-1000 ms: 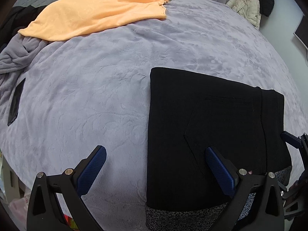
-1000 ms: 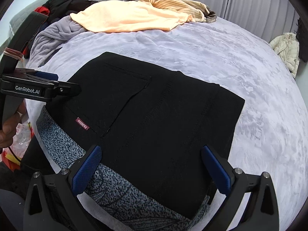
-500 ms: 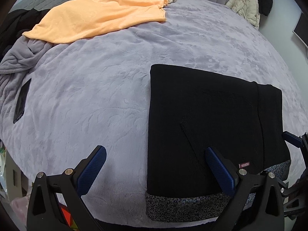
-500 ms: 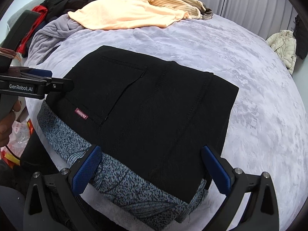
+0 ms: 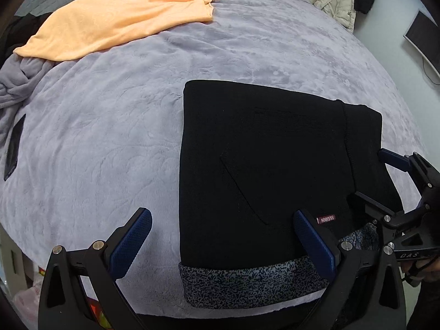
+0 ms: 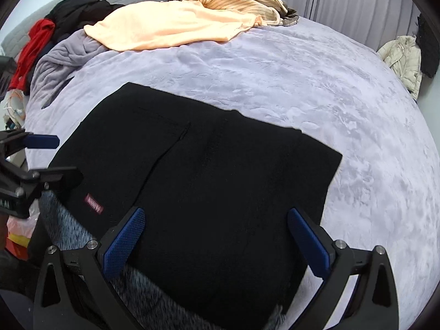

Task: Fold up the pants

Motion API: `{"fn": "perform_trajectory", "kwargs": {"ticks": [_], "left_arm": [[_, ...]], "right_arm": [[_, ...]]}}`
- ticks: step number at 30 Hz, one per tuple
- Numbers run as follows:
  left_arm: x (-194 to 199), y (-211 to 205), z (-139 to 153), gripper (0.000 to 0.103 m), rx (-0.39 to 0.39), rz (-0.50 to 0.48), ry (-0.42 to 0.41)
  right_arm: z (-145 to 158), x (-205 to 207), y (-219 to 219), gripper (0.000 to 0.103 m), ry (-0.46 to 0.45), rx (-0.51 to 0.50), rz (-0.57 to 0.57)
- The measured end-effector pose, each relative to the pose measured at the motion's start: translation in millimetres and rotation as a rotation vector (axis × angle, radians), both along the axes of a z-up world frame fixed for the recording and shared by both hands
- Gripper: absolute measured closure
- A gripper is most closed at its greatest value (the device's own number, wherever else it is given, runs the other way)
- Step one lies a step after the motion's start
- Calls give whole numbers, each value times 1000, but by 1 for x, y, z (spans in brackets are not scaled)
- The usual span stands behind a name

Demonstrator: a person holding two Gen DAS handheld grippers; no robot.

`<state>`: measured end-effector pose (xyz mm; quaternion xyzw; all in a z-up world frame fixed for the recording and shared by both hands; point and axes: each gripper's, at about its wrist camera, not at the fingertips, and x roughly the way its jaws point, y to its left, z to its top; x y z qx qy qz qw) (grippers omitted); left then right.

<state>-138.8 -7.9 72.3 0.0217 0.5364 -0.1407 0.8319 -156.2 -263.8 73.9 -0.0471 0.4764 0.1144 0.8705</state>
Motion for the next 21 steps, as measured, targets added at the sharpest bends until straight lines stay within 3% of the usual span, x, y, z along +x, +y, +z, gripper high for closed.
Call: {"fn": "perform_trajectory", "kwargs": {"ticks": [7, 10, 14, 17, 21], "left_arm": [[-7, 19, 27, 0, -155, -146, -37], [7, 25, 20, 0, -185, -153, 2], [28, 24, 4, 0, -233, -177, 74], [36, 21, -5, 0, -251, -173, 112], [45, 14, -22, 0, -273, -207, 151]], "right_arm": [[17, -42, -37, 0, -15, 73, -74], [15, -47, -57, 0, -6, 80, -124], [5, -38, -81, 0, 45, 201, -193], [0, -30, -85, 0, 62, 278, -203], [-7, -19, -79, 0, 80, 284, -173]]}}
